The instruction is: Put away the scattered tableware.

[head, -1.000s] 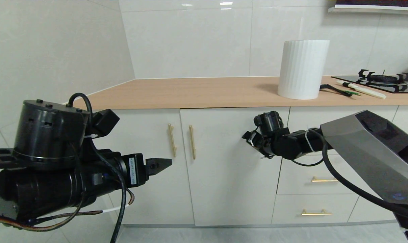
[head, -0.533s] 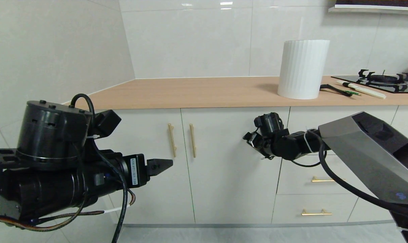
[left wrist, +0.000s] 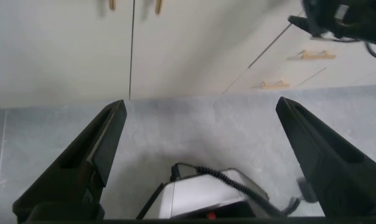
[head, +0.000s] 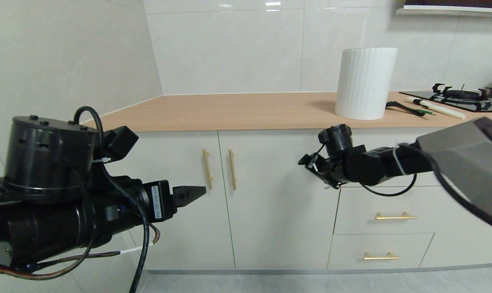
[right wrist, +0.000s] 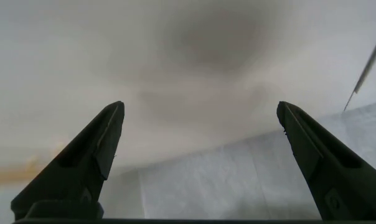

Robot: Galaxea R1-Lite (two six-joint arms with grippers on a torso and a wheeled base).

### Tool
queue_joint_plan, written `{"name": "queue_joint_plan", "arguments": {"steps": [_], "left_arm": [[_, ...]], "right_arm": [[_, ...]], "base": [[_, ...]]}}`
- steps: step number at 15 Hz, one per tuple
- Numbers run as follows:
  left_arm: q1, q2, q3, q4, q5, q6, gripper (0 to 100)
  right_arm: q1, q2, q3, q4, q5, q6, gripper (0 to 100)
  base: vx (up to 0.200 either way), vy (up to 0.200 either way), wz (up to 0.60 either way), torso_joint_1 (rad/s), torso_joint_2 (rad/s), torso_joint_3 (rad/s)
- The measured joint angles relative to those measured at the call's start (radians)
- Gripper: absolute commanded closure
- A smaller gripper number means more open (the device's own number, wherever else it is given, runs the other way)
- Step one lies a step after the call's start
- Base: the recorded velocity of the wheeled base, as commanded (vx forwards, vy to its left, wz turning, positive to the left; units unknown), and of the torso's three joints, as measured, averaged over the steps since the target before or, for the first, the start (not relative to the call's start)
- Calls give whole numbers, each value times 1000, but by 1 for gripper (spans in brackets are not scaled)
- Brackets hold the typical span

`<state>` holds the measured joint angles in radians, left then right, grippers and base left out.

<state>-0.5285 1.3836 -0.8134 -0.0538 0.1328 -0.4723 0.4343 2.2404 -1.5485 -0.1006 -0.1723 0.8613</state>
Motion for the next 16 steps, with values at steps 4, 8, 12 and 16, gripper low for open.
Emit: {"name": "queue_joint_plan", "arguments": {"steps": [4, 8, 12, 16], "left_arm": [[29, -139, 31, -14, 3, 64, 0], [71, -349, 132, -13, 4, 149, 0], [136, -605, 197, 96, 5, 221, 0], [200, -898, 218, 289, 5, 319, 0]], "right_arm": [[0, -386, 270, 3, 30, -135, 0], [-9, -848, 599, 5, -30, -310, 0], [-50, -1336, 829, 40, -91, -541, 0], [-151, -1811, 934, 266, -117, -775, 0]], "base": [[0, 0, 0, 0, 0, 0], [0, 0, 0, 0, 0, 0], [0, 0, 0, 0, 0, 0], [0, 0, 0, 0, 0, 0]]}}
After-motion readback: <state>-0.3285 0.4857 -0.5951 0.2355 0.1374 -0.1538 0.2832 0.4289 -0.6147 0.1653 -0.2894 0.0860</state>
